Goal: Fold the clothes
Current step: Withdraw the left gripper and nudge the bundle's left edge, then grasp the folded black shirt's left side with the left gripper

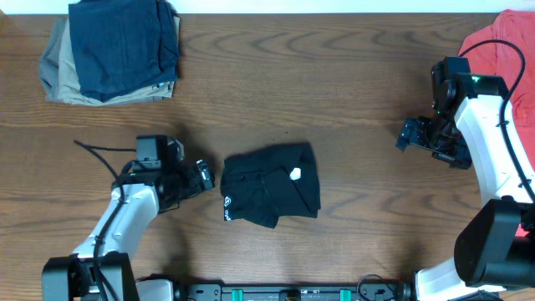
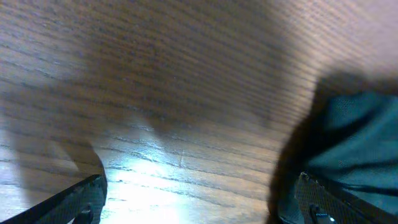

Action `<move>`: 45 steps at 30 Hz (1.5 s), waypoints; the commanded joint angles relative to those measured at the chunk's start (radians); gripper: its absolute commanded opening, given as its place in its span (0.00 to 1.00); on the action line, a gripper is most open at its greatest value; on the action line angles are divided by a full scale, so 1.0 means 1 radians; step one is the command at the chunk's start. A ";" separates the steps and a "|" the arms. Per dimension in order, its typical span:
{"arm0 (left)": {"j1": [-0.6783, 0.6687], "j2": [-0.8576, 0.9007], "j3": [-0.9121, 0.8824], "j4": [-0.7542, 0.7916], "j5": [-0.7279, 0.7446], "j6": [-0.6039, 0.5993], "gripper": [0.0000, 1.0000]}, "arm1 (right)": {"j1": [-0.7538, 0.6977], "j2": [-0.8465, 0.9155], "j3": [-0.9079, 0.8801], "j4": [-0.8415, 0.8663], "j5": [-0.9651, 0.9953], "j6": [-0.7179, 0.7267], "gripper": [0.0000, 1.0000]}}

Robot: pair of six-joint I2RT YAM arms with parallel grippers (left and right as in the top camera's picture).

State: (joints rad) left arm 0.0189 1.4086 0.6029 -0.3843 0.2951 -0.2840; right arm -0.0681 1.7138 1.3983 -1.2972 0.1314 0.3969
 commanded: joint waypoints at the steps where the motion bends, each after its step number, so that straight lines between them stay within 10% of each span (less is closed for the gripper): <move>1: -0.053 0.040 -0.018 -0.023 -0.136 -0.013 0.98 | 0.004 0.005 0.013 0.000 0.011 -0.009 0.99; 15: -0.212 0.026 0.092 -0.278 -0.551 -0.208 0.98 | 0.004 0.005 0.013 0.000 0.010 -0.009 0.99; 45: -0.207 0.109 0.115 -0.081 0.171 -0.010 0.98 | 0.010 0.005 0.013 0.000 0.010 -0.009 0.99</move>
State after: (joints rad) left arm -0.1909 1.4853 0.7021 -0.4759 0.3862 -0.3275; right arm -0.0677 1.7138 1.3983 -1.2972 0.1314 0.3969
